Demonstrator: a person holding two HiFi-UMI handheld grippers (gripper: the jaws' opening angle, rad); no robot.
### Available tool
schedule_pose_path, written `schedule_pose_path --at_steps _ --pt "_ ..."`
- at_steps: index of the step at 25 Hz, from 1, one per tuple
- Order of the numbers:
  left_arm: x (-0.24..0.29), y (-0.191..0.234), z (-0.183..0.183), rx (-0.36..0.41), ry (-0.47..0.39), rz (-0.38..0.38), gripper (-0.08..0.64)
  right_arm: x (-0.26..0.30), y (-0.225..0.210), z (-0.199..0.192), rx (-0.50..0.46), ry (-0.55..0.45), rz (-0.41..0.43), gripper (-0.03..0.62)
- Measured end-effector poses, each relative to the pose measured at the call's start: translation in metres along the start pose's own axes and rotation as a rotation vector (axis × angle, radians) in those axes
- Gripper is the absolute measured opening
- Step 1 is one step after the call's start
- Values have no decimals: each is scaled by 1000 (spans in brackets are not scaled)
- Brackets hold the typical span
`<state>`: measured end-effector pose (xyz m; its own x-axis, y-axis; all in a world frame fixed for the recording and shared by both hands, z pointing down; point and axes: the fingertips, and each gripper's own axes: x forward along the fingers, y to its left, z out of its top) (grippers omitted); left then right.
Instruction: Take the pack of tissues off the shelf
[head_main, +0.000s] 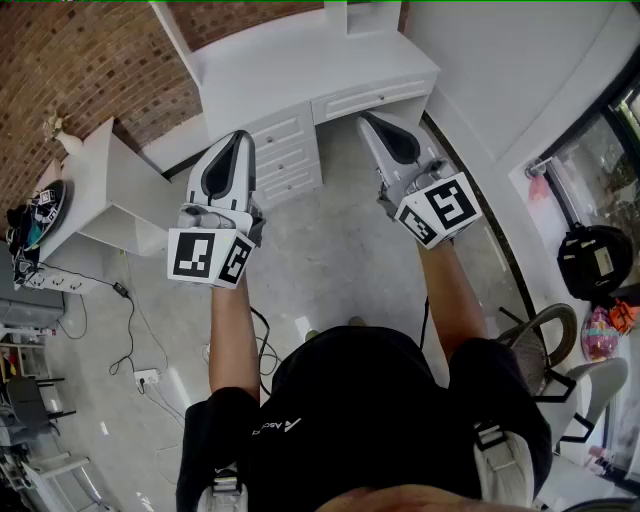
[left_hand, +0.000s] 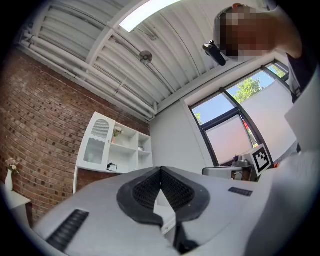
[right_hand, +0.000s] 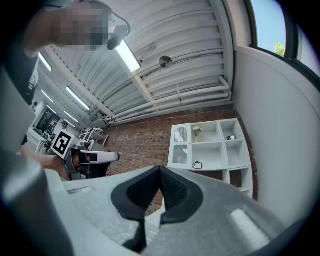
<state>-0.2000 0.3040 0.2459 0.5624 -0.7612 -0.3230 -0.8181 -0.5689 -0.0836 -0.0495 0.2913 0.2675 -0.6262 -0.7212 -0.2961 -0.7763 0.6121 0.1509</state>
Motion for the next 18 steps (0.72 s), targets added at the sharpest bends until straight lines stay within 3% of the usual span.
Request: schedule_pose_path --at_steps 18 --pt "92 -30 -22 -9 -7 36 -2 -25 -88 -5 11 -34 -6 2"
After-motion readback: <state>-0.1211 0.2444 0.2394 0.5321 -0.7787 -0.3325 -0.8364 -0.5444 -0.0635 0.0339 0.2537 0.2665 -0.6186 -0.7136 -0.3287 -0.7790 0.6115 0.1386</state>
